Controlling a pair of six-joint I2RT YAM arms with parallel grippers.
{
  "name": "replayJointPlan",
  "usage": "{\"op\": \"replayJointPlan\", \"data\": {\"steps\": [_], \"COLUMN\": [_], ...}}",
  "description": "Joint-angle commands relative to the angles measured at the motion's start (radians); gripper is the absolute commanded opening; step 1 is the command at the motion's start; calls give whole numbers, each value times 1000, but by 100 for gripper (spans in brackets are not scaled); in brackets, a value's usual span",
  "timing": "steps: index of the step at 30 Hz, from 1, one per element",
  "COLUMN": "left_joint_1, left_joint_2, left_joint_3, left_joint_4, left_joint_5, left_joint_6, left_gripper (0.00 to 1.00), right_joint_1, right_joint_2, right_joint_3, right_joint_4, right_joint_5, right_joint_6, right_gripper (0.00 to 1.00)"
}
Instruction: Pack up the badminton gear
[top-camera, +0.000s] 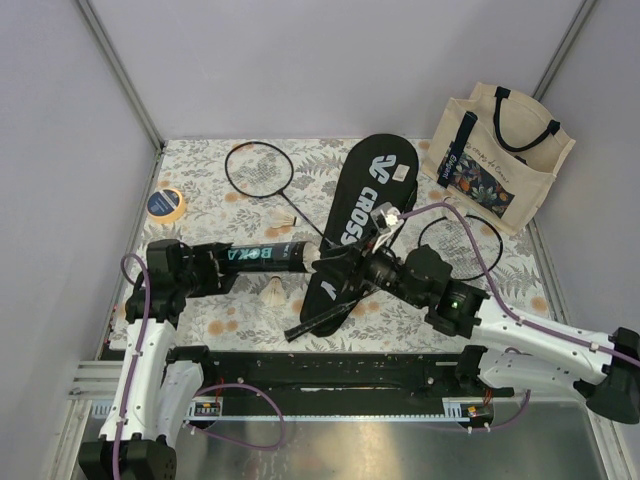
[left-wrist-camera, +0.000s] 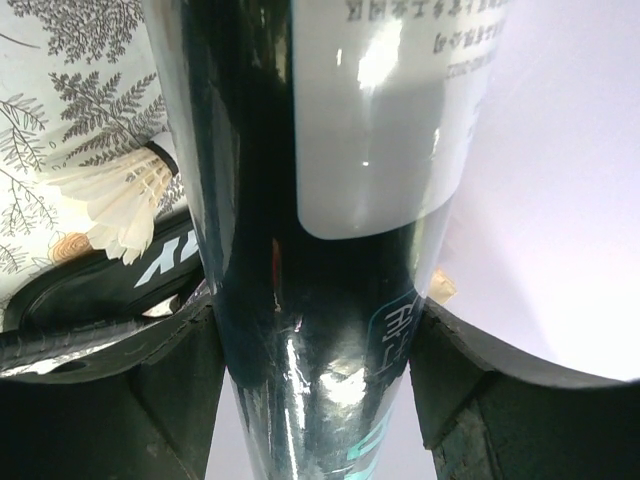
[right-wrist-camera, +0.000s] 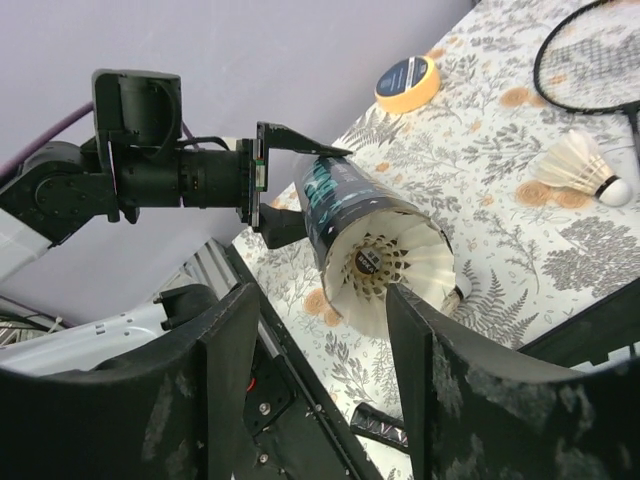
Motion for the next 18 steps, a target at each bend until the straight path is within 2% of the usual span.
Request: {"op": "replayJointPlan", "data": {"steps": [1, 5, 9, 13, 15, 18], "left_joint_1": [4, 4, 2, 2, 5, 4], "left_joint_2": [9, 18, 13, 1, -13, -36], "left_joint_3": [61, 86, 83, 78, 71, 54], "left_joint_4": [75, 80, 80, 76, 72, 69], "left_joint_5": [-75, -78, -61, -23, -1, 29], "left_joint_6": [-21, -19, -24, -19, -22, -25], "left_gripper": [26, 26, 26, 26, 26, 26], "right_joint_1": [10, 10, 10, 10, 10, 10], "right_joint_2": [-73, -79, -50, 11, 45, 93], "right_joint_3": [-39, -38, -35, -12, 5, 34], "right_joint_4": [-30, -58, -32, -21, -17, -12], "right_joint_5": [65, 95, 95, 111, 117, 123], "right_joint_6": [-39, -68, -76, -79, -79, -79], "right_gripper": [63, 62, 52, 49, 50, 58]}}
